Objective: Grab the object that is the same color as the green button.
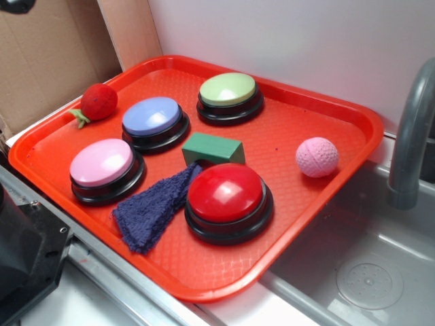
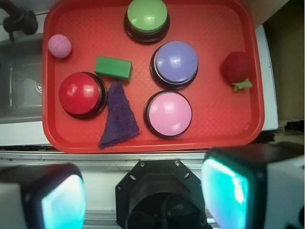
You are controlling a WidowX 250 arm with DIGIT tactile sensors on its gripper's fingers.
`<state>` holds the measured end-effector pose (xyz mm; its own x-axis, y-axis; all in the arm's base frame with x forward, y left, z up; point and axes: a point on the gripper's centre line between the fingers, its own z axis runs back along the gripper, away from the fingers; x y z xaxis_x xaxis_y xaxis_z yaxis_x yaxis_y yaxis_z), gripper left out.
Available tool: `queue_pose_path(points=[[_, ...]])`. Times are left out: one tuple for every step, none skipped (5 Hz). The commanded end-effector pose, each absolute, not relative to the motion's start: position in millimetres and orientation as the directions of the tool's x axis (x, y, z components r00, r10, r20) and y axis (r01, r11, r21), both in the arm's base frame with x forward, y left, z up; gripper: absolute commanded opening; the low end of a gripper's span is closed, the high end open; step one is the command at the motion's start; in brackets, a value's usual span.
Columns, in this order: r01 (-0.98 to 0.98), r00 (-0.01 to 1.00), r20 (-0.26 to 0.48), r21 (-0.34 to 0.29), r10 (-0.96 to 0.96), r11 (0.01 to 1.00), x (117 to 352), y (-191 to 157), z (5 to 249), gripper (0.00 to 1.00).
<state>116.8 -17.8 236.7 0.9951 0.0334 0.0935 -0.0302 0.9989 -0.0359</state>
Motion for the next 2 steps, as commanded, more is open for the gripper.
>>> queue_pose_path(points=[[-0.03,0.995,0.094,-0.036,0.033,0.999,117,-18,237,1.0],[0.142,0.98,0.133,0.043,-0.146,0.989,135,-23,227,1.0]])
